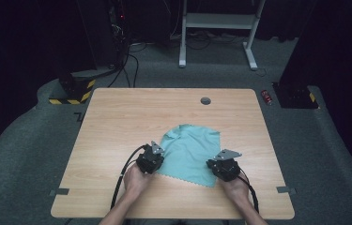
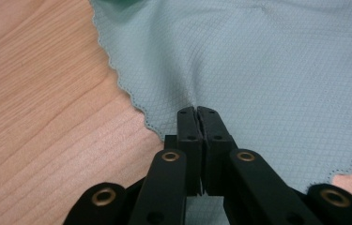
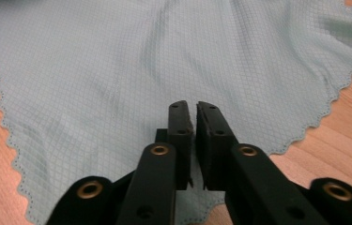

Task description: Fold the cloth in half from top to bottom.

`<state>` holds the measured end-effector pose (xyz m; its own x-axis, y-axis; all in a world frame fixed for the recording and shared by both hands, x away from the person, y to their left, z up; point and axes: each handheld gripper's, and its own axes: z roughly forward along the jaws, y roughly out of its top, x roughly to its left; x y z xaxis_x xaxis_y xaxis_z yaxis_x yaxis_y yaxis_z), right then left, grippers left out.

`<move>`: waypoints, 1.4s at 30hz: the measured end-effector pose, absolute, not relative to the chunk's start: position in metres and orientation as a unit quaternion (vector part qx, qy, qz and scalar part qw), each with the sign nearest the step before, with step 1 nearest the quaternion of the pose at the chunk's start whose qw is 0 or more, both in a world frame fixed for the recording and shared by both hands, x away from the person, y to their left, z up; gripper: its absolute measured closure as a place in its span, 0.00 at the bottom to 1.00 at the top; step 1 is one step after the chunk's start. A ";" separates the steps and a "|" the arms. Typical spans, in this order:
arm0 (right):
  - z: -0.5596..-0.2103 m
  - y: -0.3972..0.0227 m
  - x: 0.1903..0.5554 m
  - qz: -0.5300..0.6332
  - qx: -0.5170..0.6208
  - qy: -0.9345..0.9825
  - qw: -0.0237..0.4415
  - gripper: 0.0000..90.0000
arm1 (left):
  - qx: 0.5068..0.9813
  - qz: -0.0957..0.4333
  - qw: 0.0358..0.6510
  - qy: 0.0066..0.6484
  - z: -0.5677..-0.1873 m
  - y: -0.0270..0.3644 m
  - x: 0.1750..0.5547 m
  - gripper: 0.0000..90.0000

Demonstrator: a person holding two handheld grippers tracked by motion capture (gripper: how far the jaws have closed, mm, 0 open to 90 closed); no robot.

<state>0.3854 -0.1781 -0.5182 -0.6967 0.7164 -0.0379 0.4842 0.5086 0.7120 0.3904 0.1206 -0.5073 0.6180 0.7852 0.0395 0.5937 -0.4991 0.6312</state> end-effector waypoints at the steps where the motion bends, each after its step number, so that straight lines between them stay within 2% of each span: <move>1: -0.518 -0.179 0.385 0.346 0.350 0.854 0.168 0.98 | 0.850 0.158 0.293 0.407 -0.507 0.122 0.389 0.99; 12: -0.516 -0.188 0.384 0.337 0.334 0.865 0.163 1.00 | 0.851 0.126 0.299 0.413 -0.505 0.124 0.361 0.99; 17: -0.515 -0.192 0.382 0.337 0.332 0.867 0.160 1.00 | 0.836 0.110 0.320 0.432 -0.505 0.128 0.357 0.96; 19: -0.516 -0.193 0.382 0.341 0.333 0.864 0.160 1.00 | 0.825 0.112 0.335 0.441 -0.503 0.129 0.362 0.91; 21: -0.519 -0.193 0.381 0.354 0.340 0.856 0.162 0.99 | 0.808 0.123 0.360 0.450 -0.495 0.131 0.375 0.80; 24: -0.521 -0.192 0.377 0.358 0.343 0.851 0.172 0.98 | 0.800 0.134 0.371 0.453 -0.491 0.128 0.386 0.74; 26: -0.523 -0.190 0.373 0.358 0.336 0.849 0.195 0.97 | 0.797 0.140 0.372 0.454 -0.490 0.123 0.397 0.71; 32: -0.523 -0.186 0.369 0.347 0.328 0.851 0.218 0.96 | 0.806 0.166 0.348 0.450 -0.495 0.100 0.426 0.66; 42: -0.523 -0.188 0.371 0.351 0.336 0.848 0.211 0.94 | 0.791 0.166 0.337 0.483 -0.508 0.092 0.453 0.59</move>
